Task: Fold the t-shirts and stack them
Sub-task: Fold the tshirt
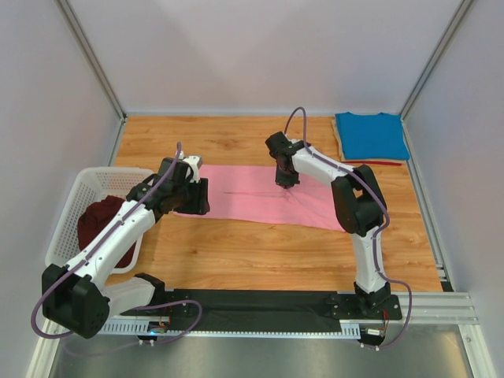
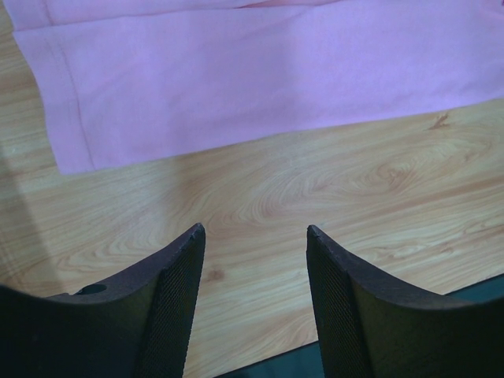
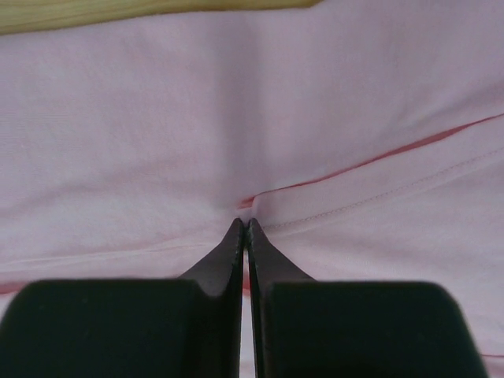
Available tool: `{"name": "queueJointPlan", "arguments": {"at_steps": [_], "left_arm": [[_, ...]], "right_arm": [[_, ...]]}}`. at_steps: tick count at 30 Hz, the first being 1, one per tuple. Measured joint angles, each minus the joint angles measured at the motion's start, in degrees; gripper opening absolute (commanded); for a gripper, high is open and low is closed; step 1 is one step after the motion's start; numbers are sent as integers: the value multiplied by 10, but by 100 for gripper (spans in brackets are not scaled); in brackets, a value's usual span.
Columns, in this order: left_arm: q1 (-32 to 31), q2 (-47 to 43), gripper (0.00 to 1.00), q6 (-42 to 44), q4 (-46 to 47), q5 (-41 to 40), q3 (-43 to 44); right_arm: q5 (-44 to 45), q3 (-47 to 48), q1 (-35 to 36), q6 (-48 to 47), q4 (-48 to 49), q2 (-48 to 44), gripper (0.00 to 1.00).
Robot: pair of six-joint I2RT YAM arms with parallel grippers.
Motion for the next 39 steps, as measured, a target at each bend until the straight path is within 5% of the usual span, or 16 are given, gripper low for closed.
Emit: {"name": "queueJointPlan", "arguments": {"at_steps": [7, 9, 11, 14, 22, 29, 39], "left_arm": [[0, 8, 62, -4, 0, 4, 0], [0, 11, 62, -11, 2, 6, 0], [0, 15, 62, -21, 7, 13, -1], [0, 32, 61, -36, 24, 43, -3], [0, 166, 61, -72, 56, 82, 7], [0, 275, 61, -93, 56, 37, 69], [0, 365, 60, -125, 15, -80, 135]], "right_arm": [[-6, -5, 7, -26, 24, -2, 2], [-6, -12, 10, -31, 28, -2, 10], [-11, -21, 13, -38, 33, -4, 31], [-24, -39, 14, -51, 35, -24, 39], [-70, -189, -52, -16, 21, -227, 44], [-139, -411, -235, 1, 34, -392, 42], [-227, -530, -351, -10, 64, -410, 40]]}}
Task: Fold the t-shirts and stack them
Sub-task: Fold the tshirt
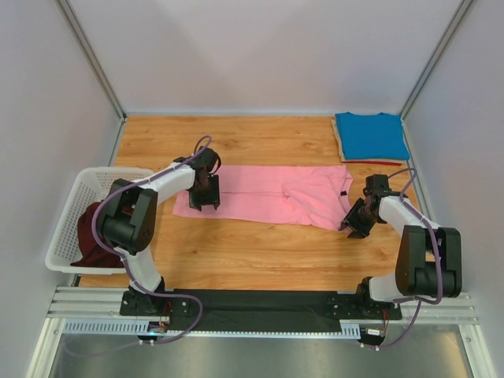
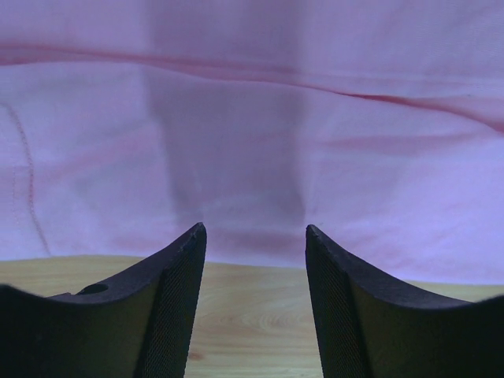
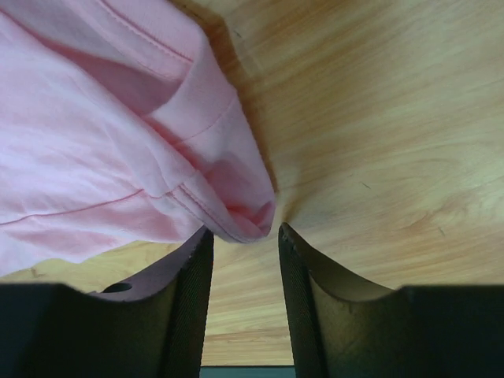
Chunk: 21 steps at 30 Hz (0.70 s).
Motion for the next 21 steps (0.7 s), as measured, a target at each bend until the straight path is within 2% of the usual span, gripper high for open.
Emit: {"name": "queueJointPlan", "arguments": {"at_steps": [3, 6, 10, 14, 17, 19, 21], "left_arm": [[0, 9, 60, -5, -9, -22, 0], [0, 19, 60, -9, -17, -41, 0], [0, 21, 60, -17, -24, -62, 3], [-1, 21, 60, -31, -31, -82, 5], [-1, 20, 60, -48, -37, -94, 4], [-1, 18, 60, -58, -39, -99, 3], [-2, 13, 60, -68, -40, -99, -2]], "right_arm": [[-3, -3, 0, -4, 12, 4, 37], [2, -1, 0, -8, 15, 11, 31], [26, 5, 1, -13, 9, 17, 17], [72, 12, 1, -16, 2, 19, 11], [83, 13, 2, -15, -1, 19, 12], [90, 16, 2, -15, -5, 21, 20], [98, 18, 2, -14, -11, 22, 23]]}}
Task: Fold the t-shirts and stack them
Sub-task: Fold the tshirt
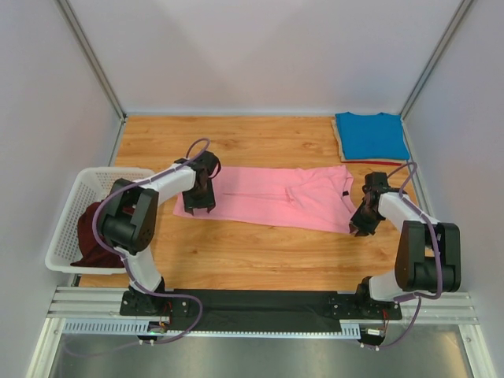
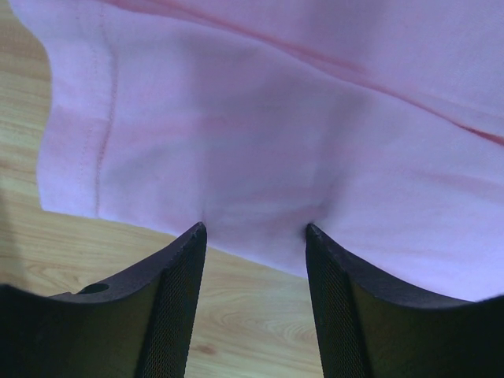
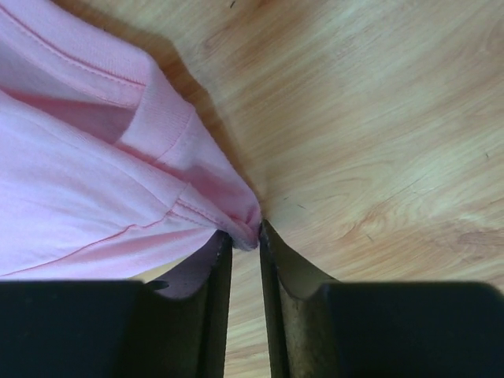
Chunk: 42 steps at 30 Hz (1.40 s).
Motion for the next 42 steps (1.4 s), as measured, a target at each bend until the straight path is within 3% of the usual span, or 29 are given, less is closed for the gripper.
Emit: {"name": "queueJointPlan", "arguments": {"at_steps": [10, 18, 24, 29, 36, 42], "left_arm": [[-30, -88, 60, -11, -15, 46, -16], [-33, -155, 64, 33, 166, 271, -24], [-50, -59, 64, 40, 263, 381, 59], [-82, 10, 65, 52, 299, 402, 96], [-111, 97, 67, 59, 362, 431, 118], [-124, 174, 66, 67, 360, 428, 175]], "right_arm": [[15, 26, 0, 4, -60, -53, 33], [-94, 121, 0, -52, 10, -22, 40], [-186, 209, 0, -100, 80, 106, 39], [-219, 294, 0, -156, 80, 208, 41], [-261, 323, 0, -224, 83, 259, 43], [-269, 377, 0, -256, 71, 309, 39]]}}
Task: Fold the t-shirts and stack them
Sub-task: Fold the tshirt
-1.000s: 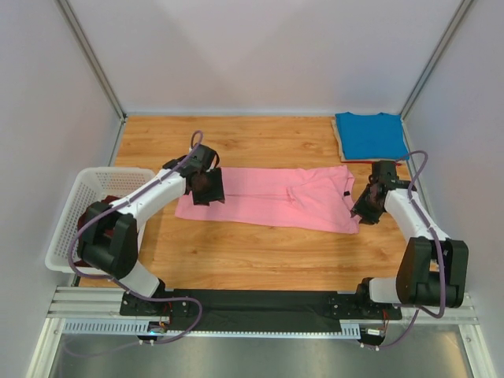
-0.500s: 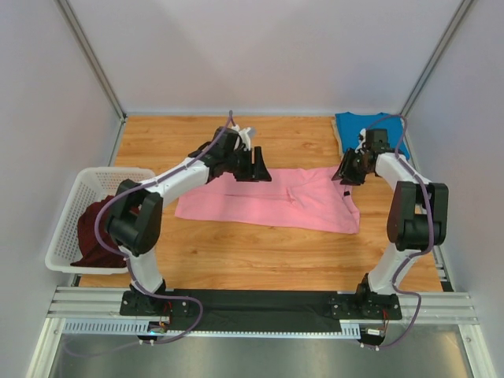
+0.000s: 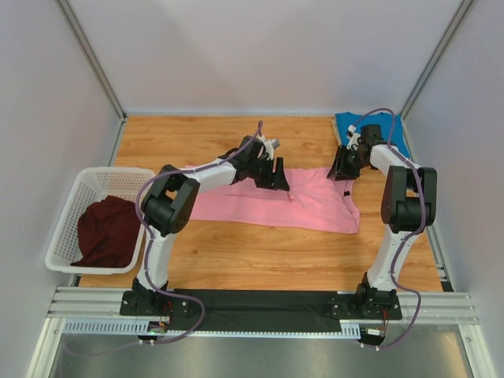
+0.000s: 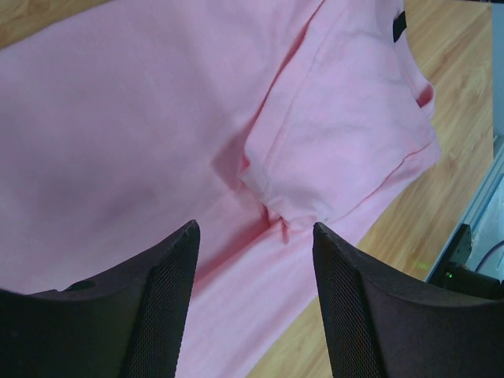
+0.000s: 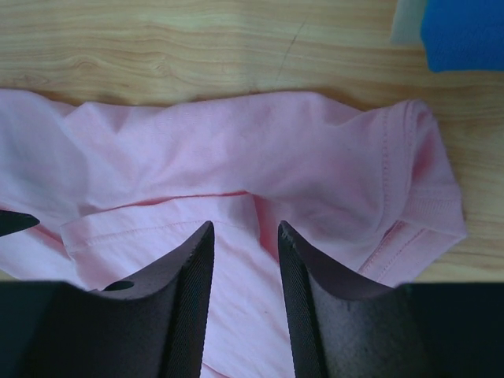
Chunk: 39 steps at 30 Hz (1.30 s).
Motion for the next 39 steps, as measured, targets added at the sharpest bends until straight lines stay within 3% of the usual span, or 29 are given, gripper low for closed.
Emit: {"name": "queueJointPlan", "arguments": {"at_steps": [16, 19, 23, 26, 39], "left_arm": [[-10, 62, 59, -3, -5, 11, 79], [-14, 64, 58, -2, -14, 11, 81], [-17, 64, 56, -2, -23, 6, 82], [-19, 67, 52, -2, -29, 2, 84], [-20, 95, 41, 1, -65, -13, 134]], "right_arm": [[-28, 29, 0, -13, -10, 39, 33], [-32, 29, 0, -13, -13, 39, 26], [-37, 29, 0, -14, -14, 39, 5], [-39, 29, 0, -14, -14, 39, 0], [-46, 26, 0, -13, -12, 35, 1]]}}
